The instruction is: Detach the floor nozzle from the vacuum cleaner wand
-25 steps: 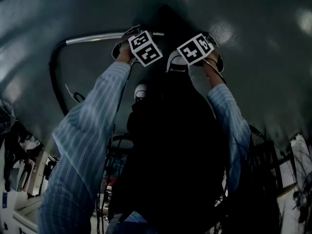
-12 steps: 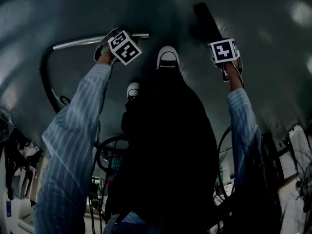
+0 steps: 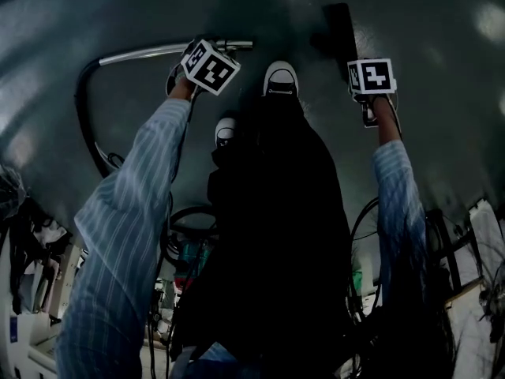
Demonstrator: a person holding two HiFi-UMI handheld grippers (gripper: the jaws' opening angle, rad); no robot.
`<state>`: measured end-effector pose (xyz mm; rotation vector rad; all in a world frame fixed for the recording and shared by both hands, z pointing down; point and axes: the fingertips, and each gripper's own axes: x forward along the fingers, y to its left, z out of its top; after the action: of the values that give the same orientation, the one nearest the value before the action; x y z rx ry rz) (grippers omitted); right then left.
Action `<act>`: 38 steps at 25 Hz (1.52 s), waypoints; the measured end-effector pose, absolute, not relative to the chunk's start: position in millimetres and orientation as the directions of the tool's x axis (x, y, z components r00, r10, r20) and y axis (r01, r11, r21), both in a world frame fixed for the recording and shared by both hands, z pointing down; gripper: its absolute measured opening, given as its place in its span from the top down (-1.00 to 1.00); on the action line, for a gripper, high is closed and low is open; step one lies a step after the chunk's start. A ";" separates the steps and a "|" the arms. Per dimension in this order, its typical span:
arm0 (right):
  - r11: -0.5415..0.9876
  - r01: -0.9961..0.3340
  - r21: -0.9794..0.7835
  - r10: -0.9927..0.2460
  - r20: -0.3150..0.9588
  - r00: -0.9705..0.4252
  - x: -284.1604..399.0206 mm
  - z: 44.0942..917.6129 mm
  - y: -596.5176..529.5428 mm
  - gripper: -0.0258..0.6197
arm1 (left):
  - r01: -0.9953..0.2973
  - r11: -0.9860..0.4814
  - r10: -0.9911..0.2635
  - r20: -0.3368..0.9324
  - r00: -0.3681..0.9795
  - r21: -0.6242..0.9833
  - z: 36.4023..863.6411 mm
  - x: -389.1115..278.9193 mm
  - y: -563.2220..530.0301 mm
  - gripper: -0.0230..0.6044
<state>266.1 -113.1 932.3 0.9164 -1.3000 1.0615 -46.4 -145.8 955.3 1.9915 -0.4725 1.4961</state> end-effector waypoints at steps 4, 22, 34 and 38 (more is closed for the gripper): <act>0.073 -0.986 -0.148 -0.010 0.989 -0.149 247.6 892.1 -119.0 0.22 | -0.653 -0.705 0.079 0.946 0.313 0.275 915.2 -48.5 -129.0 0.29; -0.239 -0.877 -0.416 -0.325 0.886 -0.332 165.7 644.7 -115.3 0.59 | -0.741 -0.564 -0.089 0.865 0.494 0.365 637.3 -35.1 -125.1 0.29; -0.176 -0.819 -0.546 -0.500 0.766 -0.404 96.9 400.0 -71.6 0.67 | -0.737 -0.582 -0.238 0.795 0.558 0.343 400.2 -88.6 -65.1 0.70; -0.158 -0.831 -0.533 -0.515 0.763 -0.391 91.8 347.6 -44.8 0.67 | -0.783 -0.520 -0.329 0.766 0.552 0.342 342.4 -116.3 -34.4 0.79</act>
<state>91.8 -44.8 347.6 1.5333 -1.8218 1.5658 -116.3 -34.4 342.4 2.0956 -0.8903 0.8423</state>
